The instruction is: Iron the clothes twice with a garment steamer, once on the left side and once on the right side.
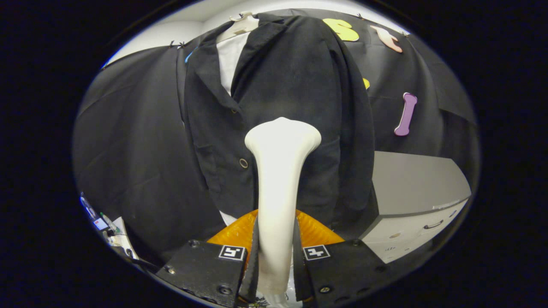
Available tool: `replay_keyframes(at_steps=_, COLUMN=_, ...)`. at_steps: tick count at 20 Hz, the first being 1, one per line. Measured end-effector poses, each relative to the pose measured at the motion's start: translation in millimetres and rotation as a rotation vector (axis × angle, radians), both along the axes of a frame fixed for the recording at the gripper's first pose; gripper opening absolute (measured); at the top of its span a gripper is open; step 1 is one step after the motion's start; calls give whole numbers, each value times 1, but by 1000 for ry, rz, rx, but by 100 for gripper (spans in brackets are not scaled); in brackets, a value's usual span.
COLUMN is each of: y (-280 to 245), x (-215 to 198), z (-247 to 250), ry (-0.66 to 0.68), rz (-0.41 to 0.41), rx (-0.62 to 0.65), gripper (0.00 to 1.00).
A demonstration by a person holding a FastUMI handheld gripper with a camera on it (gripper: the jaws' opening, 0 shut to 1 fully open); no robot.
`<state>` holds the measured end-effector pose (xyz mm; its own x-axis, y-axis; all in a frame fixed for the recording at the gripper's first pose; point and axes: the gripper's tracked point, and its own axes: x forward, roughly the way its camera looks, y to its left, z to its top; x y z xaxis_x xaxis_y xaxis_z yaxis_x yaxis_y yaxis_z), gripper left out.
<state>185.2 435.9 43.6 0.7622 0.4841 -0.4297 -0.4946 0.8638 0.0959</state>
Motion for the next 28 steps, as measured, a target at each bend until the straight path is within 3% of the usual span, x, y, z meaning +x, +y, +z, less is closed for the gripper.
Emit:
replay_keyframes(at_steps=18, y=-10, x=-14, z=-106, ry=185, rz=-6, rx=-104, gripper=36)
replay_keyframes(at_steps=28, y=-14, x=-15, z=-83, ry=157, rz=-11, rx=-75, gripper=36)
